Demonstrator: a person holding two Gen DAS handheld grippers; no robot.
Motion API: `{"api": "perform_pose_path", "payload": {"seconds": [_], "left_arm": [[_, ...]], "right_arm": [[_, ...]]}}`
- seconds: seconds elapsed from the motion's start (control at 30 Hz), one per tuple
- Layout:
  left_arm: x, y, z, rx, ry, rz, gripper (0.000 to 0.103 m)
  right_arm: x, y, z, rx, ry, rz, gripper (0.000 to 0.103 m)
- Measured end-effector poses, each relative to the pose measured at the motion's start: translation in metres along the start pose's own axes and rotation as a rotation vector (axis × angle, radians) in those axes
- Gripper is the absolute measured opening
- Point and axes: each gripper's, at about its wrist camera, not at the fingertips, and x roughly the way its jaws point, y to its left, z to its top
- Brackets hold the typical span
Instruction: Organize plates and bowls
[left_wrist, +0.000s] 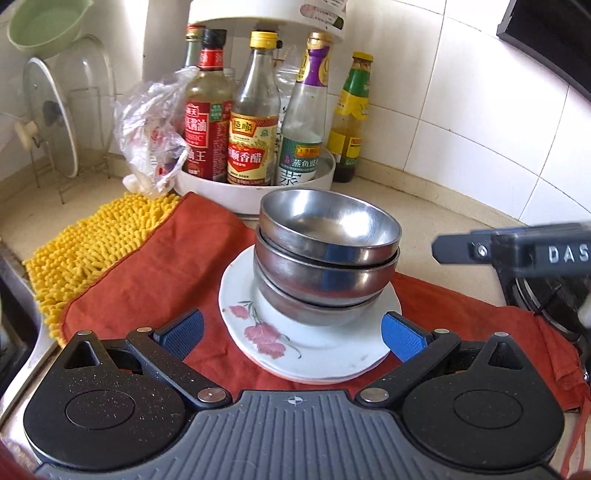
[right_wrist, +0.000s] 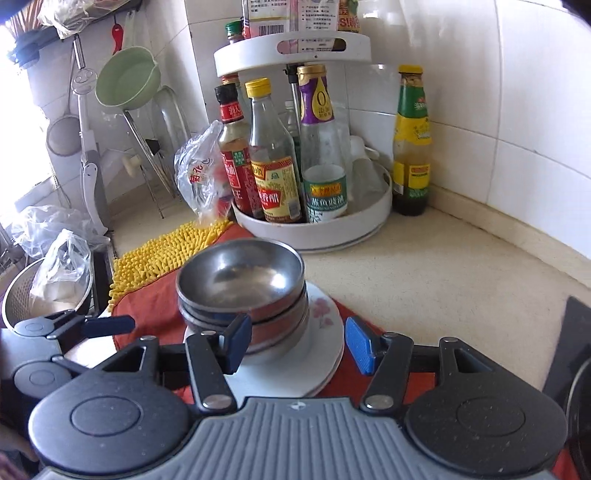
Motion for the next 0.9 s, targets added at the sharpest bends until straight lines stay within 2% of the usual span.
{"api": "perform_pose_path", "payload": {"seconds": [0.13,0.37,0.9], "left_arm": [[-0.005,0.001,-0.005,-0.006,0.014,0.032,0.103],[-0.01,0.006,-0.015,-0.02,0.043,0.044,0.103],[-0.019,0.012,-0.043,-0.018,0.091,0.093,0.103]], "right_arm": [[-0.01,0.008,-0.015,0.017,0.005,-0.028,0.057],[-0.018,0.025,-0.043,0.057,0.039,-0.05,0.058],[-0.017,0.052,-0.086,0.183,0.063,-0.133,0.06]]}}
